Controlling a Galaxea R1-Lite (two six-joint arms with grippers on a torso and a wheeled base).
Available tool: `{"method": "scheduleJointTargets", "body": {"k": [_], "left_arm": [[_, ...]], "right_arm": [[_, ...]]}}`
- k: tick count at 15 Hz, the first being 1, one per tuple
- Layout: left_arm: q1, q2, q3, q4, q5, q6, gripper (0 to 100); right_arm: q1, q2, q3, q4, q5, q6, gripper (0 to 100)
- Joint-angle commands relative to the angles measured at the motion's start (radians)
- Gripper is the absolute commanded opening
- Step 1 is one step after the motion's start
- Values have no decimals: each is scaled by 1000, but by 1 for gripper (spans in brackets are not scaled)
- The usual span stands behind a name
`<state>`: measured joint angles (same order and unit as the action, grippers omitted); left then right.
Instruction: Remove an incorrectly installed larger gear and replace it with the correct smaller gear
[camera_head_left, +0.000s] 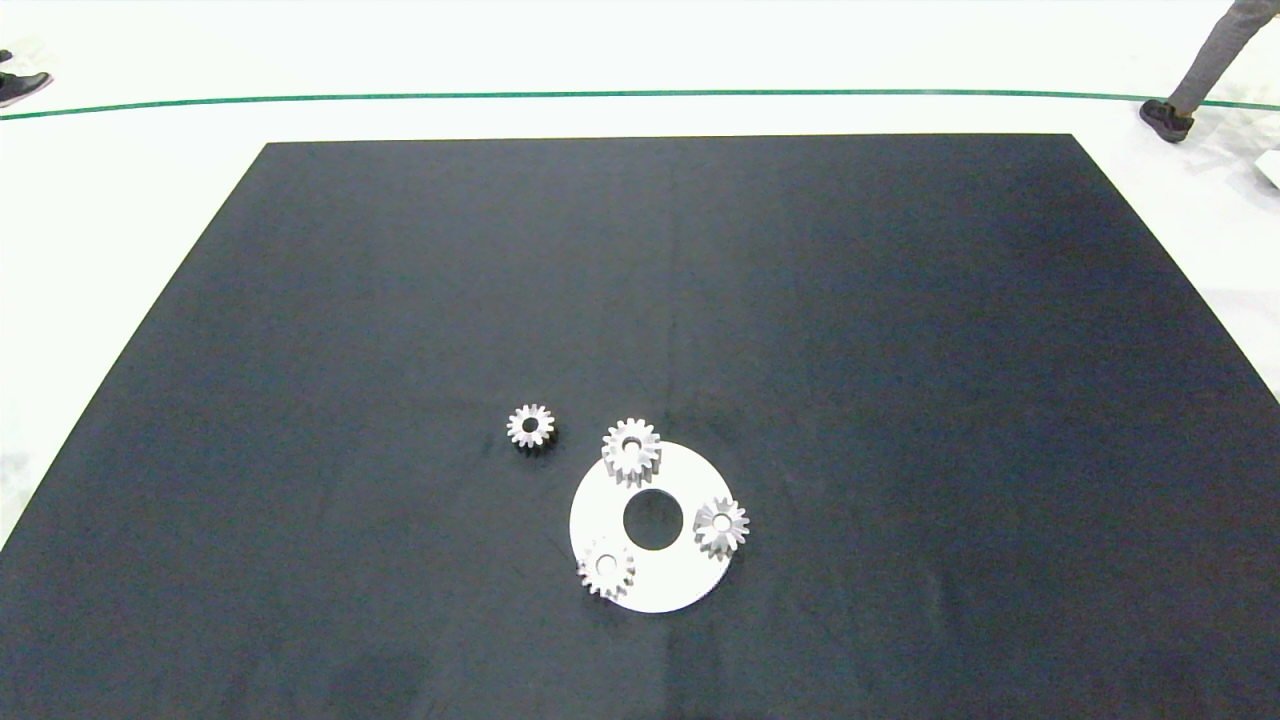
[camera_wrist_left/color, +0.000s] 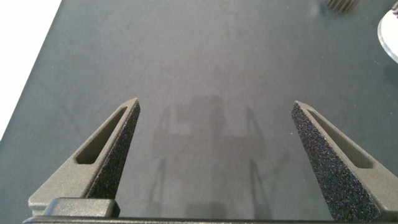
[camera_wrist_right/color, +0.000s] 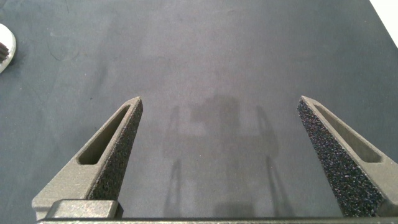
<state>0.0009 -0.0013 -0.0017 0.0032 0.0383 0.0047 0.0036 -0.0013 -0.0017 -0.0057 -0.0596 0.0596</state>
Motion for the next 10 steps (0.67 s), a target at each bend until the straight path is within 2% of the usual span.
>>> {"method": "scheduleJointTargets", "body": {"k": [1,2,3,4,5,6,8,10], "left_arm": [[1,1,-4,3,5,3,100],[1,1,-17,4,6,14,100],[7,24,-84,26,8,49,100],[8,87,-196,104,8,57,100],[11,184,-362,219,8,57,100],[5,291,-520,328,8,57,100],[7,566,-853,497,6,63,100],[11,817,-1147,618,11,64,100]], "right_arm": [[-1,3,0,1,1,-23,100],[-1,3,-3,1,-9,-57,100],[1,4,-24,7,-5,-121,100],[10,23,-78,21,7,-185,100],[22,93,-164,63,20,-227,100],[27,182,-264,109,35,-253,100],[26,419,-486,162,96,-262,100],[33,659,-676,168,118,-274,100]]}}
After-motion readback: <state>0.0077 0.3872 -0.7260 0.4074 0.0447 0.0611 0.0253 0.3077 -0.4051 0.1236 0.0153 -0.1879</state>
